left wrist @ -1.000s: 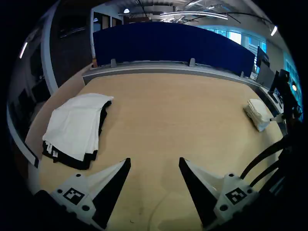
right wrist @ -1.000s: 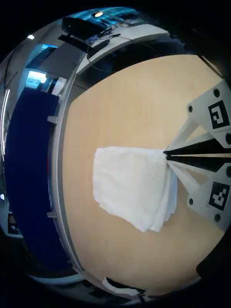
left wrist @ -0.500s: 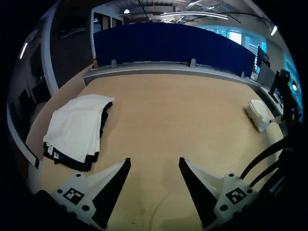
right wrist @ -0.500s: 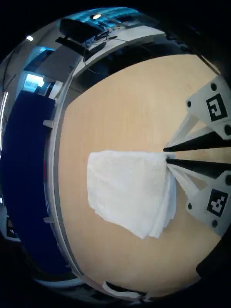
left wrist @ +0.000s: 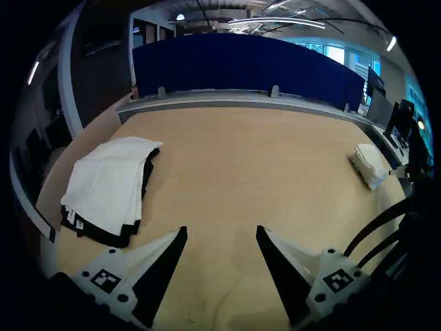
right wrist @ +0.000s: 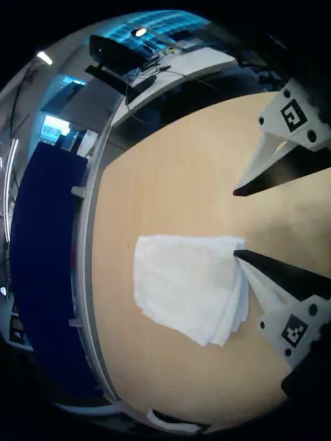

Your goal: Fold towel

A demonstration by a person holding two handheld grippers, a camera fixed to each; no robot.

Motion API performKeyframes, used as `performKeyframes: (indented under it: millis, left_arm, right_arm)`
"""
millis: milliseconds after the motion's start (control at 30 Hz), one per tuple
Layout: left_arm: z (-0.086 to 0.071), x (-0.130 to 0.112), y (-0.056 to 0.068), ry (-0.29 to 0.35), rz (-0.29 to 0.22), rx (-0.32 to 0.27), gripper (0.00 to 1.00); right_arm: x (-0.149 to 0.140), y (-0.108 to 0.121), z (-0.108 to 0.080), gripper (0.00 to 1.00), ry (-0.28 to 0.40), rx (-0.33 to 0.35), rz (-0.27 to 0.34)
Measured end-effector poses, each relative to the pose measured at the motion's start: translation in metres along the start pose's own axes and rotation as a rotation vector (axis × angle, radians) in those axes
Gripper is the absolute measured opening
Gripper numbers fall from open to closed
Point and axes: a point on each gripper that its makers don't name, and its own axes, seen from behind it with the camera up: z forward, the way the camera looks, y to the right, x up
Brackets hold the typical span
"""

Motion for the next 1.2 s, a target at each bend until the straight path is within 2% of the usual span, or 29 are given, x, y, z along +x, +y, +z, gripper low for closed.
performKeyframes:
  millis: [300, 367, 433, 667, 767, 967, 1200]
  left_arm:
    - [-0.002, 0.002, -0.001, 0.011, -0.001, -0.004, 0.93]
    - [-0.002, 0.003, -0.001, 0.014, -0.001, -0.005, 0.93]
    - [-0.002, 0.003, -0.002, 0.017, 0.0, -0.005, 0.93]
    - [-0.001, 0.008, -0.004, 0.038, -0.002, -0.01, 0.93]
    - [-0.001, 0.014, -0.004, 0.055, -0.001, -0.016, 0.93]
    - [-0.002, 0.029, -0.002, 0.104, 0.004, -0.031, 0.93]
    - [-0.007, 0.056, 0.001, 0.203, 0.017, -0.058, 0.93]
  right_arm:
    - [0.009, -0.008, -0.017, 0.75, 0.042, 0.014, 0.026]
    - [0.011, -0.01, -0.02, 0.81, 0.049, 0.018, 0.022]
    - [0.016, -0.014, -0.023, 0.98, 0.062, 0.024, 0.02]
    - [0.041, -0.033, -0.043, 1.0, 0.153, 0.06, 0.03]
    - [0.059, -0.051, -0.059, 1.0, 0.23, 0.095, 0.04]
    - [0.094, -0.088, -0.099, 1.0, 0.441, 0.18, 0.085]
    - [0.11, -0.105, -0.132, 1.0, 0.553, 0.217, 0.155]
